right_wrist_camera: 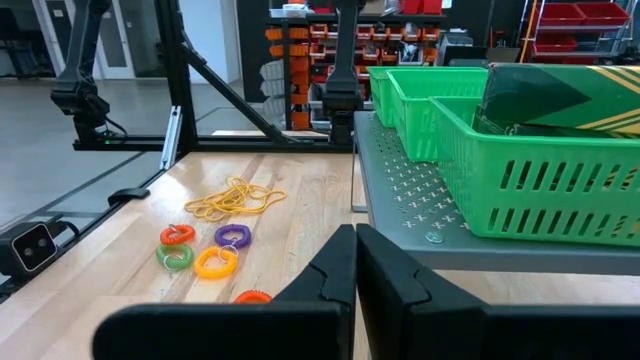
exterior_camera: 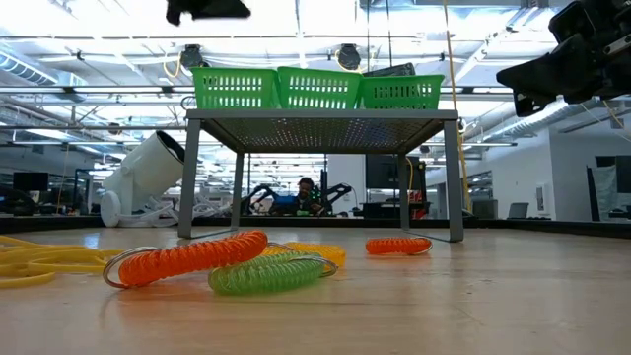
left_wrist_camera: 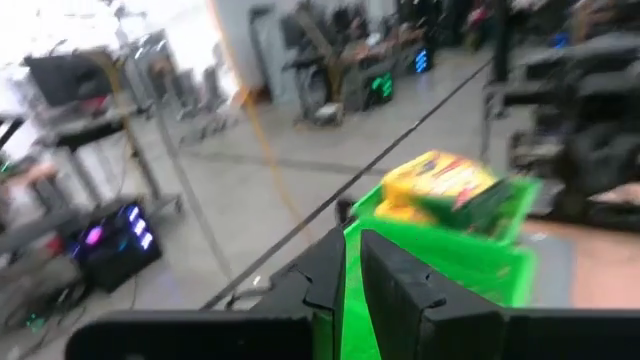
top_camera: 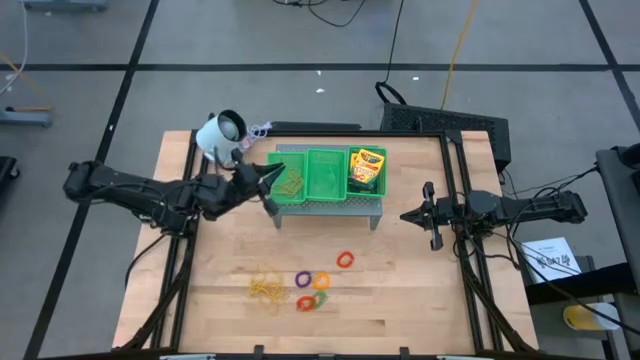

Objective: Pick & Place Office Desk Supplies
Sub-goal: Put the yellow rubber band into the left green basket

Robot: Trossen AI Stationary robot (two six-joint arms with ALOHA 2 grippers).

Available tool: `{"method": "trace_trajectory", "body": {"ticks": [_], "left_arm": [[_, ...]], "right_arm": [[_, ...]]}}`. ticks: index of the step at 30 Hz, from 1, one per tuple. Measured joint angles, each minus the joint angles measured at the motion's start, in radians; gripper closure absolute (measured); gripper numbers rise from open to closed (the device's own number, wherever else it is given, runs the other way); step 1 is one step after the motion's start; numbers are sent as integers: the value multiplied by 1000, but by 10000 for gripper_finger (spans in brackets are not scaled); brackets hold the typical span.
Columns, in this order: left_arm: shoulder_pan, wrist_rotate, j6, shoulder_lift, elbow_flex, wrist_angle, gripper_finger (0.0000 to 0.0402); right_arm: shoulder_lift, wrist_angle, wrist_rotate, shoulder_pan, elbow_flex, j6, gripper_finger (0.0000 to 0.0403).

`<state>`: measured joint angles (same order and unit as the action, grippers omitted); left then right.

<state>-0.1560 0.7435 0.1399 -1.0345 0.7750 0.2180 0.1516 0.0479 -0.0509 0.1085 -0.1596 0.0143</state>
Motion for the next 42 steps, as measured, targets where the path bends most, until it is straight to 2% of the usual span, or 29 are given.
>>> {"method": "trace_trajectory", "body": {"ticks": [4, 6, 14, 18, 21, 28, 32, 37, 42], "left_arm": [[-96, 35, 72, 72, 1, 33, 352], [-151, 62, 68, 99, 1, 13, 336], [-341, 77, -3, 174, 1, -35, 208], [-426, 50, -61, 192, 1, -166, 158], [-478, 22, -183, 191, 1, -305, 135], [-536, -135, -646, 143, 1, -608, 123], [-551, -150, -869, 67, 0, -748, 131], [-553, -154, -1000, -82, -40, -744, 143], [-553, -287, -1066, -222, -63, -692, 148]], "right_arm": [[0, 0, 0, 0, 0, 0, 403], [0, 0, 0, 0, 0, 0, 403], [0, 0, 0, 0, 0, 0, 403], [0, 0, 0, 0, 0, 0, 403], [0, 0, 0, 0, 0, 0, 403], [0, 0, 0, 0, 0, 0, 403], [0, 0, 0, 0, 0, 0, 403], [0, 0, 0, 0, 0, 0, 403], [0, 0, 0, 0, 0, 0, 403]]}}
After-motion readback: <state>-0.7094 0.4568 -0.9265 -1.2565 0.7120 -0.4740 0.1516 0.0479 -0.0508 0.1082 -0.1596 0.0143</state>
